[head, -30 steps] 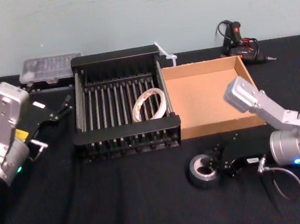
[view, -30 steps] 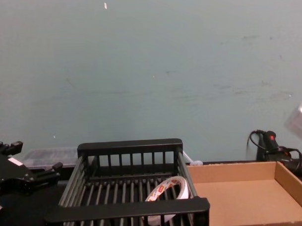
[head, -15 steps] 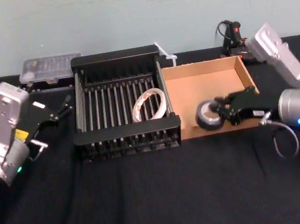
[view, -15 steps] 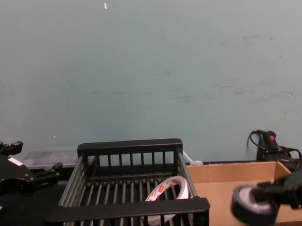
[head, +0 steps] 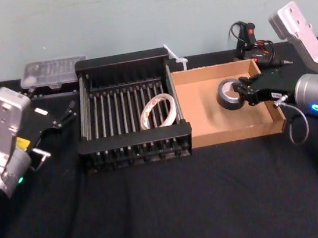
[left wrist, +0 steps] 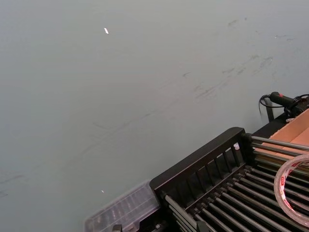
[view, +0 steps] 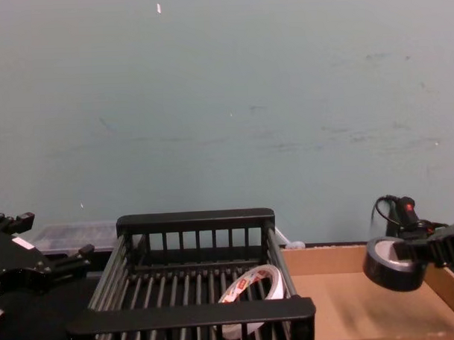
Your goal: Pick up the white tape and place it into the black box , Pick up the silver tape and place it into the brown box.
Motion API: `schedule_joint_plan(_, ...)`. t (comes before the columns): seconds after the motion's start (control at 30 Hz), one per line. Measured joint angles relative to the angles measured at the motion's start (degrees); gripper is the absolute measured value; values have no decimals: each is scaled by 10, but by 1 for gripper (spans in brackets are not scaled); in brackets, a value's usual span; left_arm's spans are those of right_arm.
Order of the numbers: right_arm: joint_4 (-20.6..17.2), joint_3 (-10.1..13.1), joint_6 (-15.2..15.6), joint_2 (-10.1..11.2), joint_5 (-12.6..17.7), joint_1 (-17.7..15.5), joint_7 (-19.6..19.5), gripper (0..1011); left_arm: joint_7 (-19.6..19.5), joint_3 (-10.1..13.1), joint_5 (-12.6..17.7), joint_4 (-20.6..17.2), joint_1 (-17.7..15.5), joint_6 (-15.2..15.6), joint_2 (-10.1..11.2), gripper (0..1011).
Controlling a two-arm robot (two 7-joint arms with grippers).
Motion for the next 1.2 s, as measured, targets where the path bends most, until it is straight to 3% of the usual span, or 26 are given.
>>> schedule_joint_plan(0.83,-3,-3,0,3,0,-1,3,173,0,0,0,0,0,0,0,1001)
schedule_joint_plan(1.0,-3,-4,0,4,0,-1,3,335,0,0,0,0,0,0,0,1001)
schedule_joint_plan(1.13,-4,-4,0,4,0,-1,3,410,0,0,0,0,0,0,0,1001)
schedule_joint_plan(1.2,-4,-4,0,4,0,-1,4,509,0,0,0,0,0,0,0,1001)
